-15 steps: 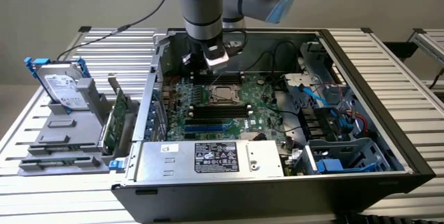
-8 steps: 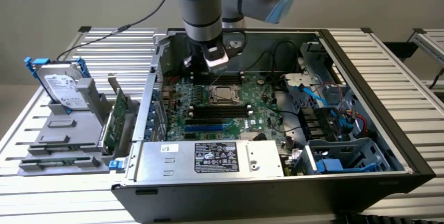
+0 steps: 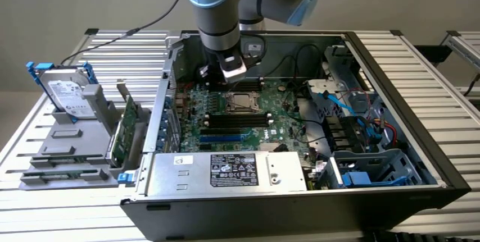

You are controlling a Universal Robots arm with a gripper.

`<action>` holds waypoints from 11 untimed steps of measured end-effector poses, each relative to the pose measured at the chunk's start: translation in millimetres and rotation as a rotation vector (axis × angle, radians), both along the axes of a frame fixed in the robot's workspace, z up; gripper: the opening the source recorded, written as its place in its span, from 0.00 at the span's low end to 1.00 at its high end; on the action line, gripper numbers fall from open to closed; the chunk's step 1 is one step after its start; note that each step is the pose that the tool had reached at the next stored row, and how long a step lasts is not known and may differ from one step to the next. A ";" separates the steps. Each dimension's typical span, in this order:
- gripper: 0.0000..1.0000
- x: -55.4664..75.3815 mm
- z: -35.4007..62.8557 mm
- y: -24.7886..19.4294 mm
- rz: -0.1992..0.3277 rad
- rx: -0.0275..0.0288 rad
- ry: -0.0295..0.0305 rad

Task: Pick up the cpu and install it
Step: 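Close the cpu cover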

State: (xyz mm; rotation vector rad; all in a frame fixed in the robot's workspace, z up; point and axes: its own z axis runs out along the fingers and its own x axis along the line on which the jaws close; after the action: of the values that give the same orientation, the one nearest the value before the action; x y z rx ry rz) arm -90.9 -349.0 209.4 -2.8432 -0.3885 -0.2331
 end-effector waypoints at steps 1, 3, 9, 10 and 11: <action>0.11 0.0 -1.8 0.0 -0.002 0.0000 -0.0006; 0.11 0.0 -4.4 0.0 -0.004 -0.0002 -0.0009; 0.11 0.0 -5.1 0.1 -0.007 -0.0002 -0.0010; 0.11 -0.1 -5.1 0.1 -0.007 -0.0002 -0.0010; 0.11 -0.1 -5.1 0.1 -0.008 -0.0001 -0.0009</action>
State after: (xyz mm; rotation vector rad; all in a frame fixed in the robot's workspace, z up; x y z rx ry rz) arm -91.0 -348.9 204.3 -2.8452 -0.3780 -0.2358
